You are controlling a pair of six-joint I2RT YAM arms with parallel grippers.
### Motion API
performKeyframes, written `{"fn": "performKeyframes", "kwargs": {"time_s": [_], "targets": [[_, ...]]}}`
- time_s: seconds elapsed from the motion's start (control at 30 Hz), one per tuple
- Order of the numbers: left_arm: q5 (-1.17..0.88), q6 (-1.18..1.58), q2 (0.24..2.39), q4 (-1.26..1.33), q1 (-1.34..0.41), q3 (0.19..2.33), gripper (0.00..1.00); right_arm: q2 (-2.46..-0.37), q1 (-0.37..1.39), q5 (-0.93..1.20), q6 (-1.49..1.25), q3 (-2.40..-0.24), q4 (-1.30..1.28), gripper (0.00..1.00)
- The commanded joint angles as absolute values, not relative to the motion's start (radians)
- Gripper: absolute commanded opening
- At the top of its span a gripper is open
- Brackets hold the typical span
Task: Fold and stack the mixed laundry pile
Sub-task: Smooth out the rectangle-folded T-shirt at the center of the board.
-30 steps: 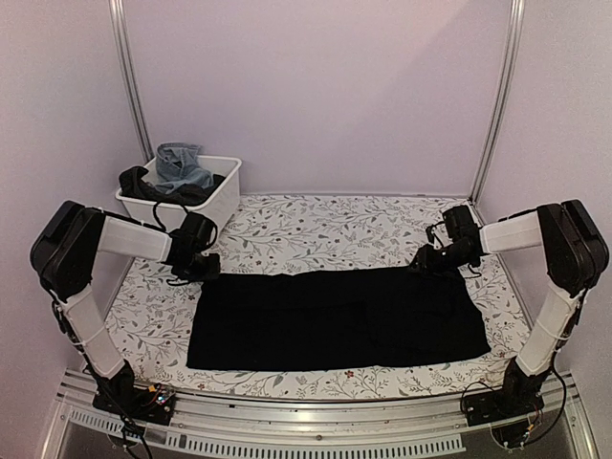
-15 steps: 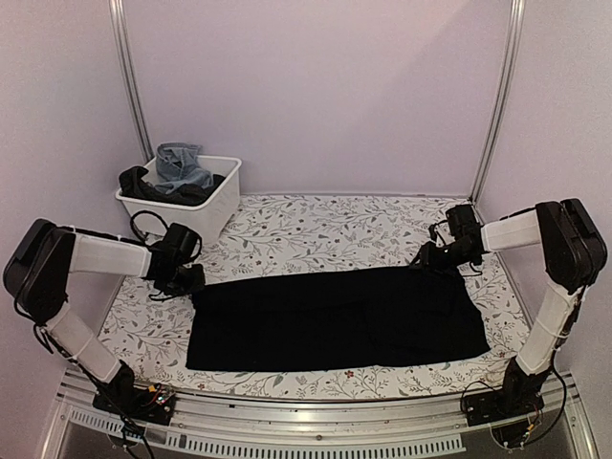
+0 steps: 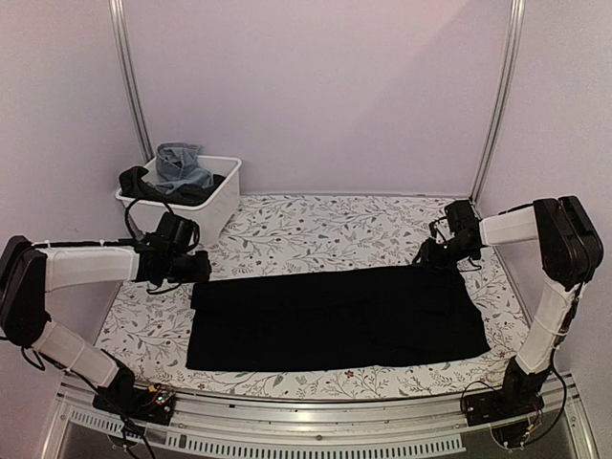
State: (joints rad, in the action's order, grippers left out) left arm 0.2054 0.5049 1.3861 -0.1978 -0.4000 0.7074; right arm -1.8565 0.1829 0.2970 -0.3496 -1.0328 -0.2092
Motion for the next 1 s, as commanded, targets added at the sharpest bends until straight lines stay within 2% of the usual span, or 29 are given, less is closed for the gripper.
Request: {"fn": "performKeyframes", "kwargs": {"time_s": [0.0,0.13,0.27,0.53,0.77,0.97], "targets": [[0.147,0.443,1.466,-0.183,-0.514,0.768,0.35,-1.833,0.174,0.188,-0.313,-1.046,-0.299,0.45],[0.164,0.466,1.542,-0.23,-0.581,0.802,0.33,-1.756,0.173,0.173,-0.283,-1.034,-0.328,0.45],[0.149,0.518,1.578,-0.232,-0.601,0.774,0.31,-1.728,0.187,0.248,-0.255,-1.009,-0.317,0.44],[0.166,0.556,1.717,-0.233,-0.592,0.775,0.28,-1.823,0.225,0.31,-0.245,-1.02,-0.311,0.41],[0.104,0.526,1.883,-0.21,-0.528,0.883,0.27,-1.9,0.142,0.326,-0.268,-1.053,-0.302,0.39],[0.081,0.466,2.025,-0.256,-0.486,1.086,0.26,-1.891,0.078,0.319,-0.274,-1.048,-0.296,0.39]]}}
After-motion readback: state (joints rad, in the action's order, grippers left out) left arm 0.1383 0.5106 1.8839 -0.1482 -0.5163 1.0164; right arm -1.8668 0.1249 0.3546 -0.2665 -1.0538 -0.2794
